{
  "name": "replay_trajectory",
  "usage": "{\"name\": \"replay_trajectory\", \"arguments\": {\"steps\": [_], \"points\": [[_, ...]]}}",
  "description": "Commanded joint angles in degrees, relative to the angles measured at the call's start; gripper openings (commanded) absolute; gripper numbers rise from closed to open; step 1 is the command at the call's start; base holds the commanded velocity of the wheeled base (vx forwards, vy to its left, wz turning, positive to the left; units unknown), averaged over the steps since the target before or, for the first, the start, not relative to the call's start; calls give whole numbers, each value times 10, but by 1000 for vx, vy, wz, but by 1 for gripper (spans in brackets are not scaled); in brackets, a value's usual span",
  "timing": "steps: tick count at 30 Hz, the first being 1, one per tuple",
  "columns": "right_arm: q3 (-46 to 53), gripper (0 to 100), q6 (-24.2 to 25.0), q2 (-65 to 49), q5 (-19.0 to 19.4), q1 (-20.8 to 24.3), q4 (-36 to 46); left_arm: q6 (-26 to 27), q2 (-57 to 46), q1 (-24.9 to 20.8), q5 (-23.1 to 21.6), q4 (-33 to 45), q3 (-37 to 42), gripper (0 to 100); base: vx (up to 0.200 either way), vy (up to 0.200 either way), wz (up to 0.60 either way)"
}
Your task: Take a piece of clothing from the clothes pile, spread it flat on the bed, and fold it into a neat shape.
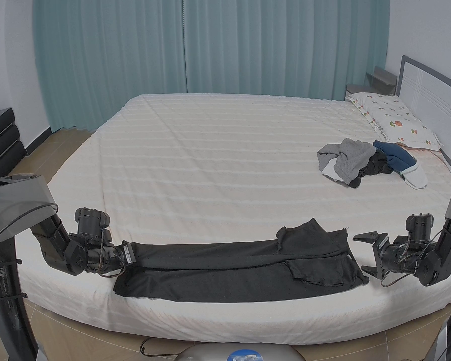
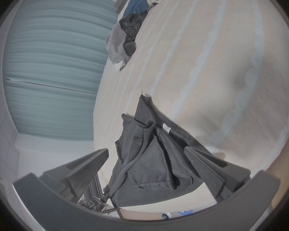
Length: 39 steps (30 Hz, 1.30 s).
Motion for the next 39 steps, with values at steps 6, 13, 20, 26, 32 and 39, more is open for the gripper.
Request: {"name": "replay_trajectory", "arguments": {"steps": [6,13,20,26,32,39], "points": [[1,100,0,2,0,0,0,2,-2,2,0,-2,6,0,0,0,0],[0,100,0,2,0,0,0,5,-1,0,1,0,9,100,0,0,0],[5,100,0,1,0,-1,-1,0,1,-18,1,-3,8,100,0,0,0],[6,100,-1,0,4,-1,-1,-4,-9,-35,5,0,13,100,0,0,0],[6,100,-1,0,4,-1,-1,-5,-14,-50,46,-1,19,0,0,0,0],[6,100,0,-1,4,-1,-1,-6,-27,-54,79,-1,18,0,0,0,0]]}}
